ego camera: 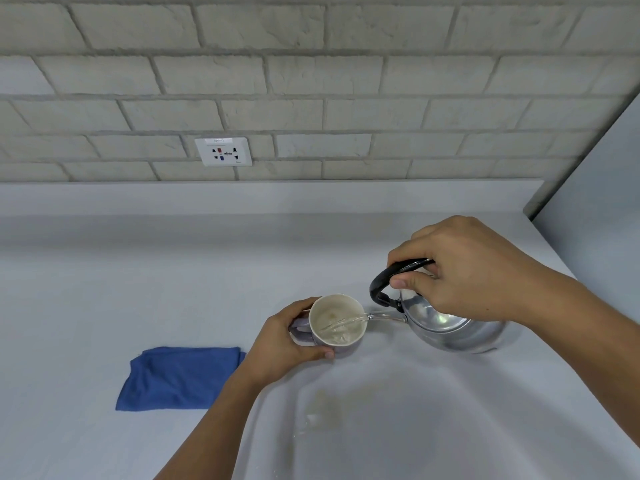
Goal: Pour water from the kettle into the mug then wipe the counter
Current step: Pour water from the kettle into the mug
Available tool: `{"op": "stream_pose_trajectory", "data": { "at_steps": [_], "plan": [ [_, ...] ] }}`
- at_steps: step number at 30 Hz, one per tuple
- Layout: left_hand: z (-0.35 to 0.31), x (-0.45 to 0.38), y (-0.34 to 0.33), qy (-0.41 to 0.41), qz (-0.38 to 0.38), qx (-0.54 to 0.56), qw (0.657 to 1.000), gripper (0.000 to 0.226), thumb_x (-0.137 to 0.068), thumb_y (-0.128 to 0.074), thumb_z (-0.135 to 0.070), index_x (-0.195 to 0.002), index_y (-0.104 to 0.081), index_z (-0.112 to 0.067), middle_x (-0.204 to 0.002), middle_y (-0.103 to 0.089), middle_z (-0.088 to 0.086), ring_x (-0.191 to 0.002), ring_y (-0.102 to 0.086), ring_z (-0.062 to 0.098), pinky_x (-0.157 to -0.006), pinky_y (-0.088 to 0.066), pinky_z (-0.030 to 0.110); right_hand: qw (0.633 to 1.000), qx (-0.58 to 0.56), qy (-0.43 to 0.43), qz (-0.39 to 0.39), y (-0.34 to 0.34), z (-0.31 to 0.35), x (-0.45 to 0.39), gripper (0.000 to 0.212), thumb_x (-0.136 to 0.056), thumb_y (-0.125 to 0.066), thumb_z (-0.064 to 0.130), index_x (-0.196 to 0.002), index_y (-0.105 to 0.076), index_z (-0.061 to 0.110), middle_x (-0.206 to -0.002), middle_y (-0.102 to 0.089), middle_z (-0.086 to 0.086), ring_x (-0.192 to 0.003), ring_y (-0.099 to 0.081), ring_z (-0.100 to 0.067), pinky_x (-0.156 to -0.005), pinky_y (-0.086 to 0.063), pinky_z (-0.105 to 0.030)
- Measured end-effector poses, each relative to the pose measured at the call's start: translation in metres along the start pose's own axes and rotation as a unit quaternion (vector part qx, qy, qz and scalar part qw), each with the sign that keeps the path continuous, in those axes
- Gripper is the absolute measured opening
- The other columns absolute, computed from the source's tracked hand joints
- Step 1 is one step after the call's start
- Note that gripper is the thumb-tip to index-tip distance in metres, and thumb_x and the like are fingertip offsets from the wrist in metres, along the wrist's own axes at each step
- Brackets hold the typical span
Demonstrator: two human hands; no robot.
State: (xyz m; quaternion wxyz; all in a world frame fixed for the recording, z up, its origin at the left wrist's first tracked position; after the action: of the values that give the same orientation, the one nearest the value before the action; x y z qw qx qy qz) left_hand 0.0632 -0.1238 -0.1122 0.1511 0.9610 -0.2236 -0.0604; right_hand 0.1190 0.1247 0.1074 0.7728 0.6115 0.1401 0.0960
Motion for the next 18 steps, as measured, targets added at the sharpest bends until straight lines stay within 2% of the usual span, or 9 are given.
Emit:
{"op": "stream_pose_trajectory", "data": {
  "at_steps": [7, 18],
  "plan": [
    [-0.0001, -0.0005, 0.0003, 0.003, 0.003, -0.001, 1.000, 0.084, -0.060, -0.102, -0.025, -0.135, -0.065, -0.033, -0.131, -0.072, -0.012, -0.124, -0.066, 0.009, -0.097, -0.050, 0.014, 1.000, 0.003, -0.005, 0.012, 0.0024, 0.0018, -0.0035, 0.025, -0.084, -0.055, 0.052, -0.091, -0.074, 0.037, -0.064, -0.058, 0.015, -0.069, -0.055, -0.007, -0.064, -0.049, -0.036],
    [0.0006, -0.0007, 0.0012, 0.005, 0.011, -0.002, 1.000, 0.085, -0.060, -0.102, -0.027, -0.136, -0.063, -0.034, -0.132, -0.071, -0.012, -0.125, -0.065, 0.010, -0.099, -0.051, 0.015, 1.000, 0.000, -0.010, 0.012, 0.0052, 0.0022, -0.0045, 0.022, -0.085, -0.059, 0.050, -0.092, -0.075, 0.038, -0.064, -0.060, 0.014, -0.069, -0.055, -0.007, -0.064, -0.050, -0.037]
  ]
}}
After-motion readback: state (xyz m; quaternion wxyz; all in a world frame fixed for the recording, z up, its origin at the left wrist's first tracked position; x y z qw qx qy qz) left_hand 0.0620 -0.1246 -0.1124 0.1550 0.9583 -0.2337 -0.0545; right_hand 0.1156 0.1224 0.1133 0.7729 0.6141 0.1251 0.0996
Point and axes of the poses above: each hand's wrist, its own x-axis away from the middle knuckle, its own y-axis out of the back of the hand, z = x × y, the point moved 2 cm from there along -x, towards the middle knuckle
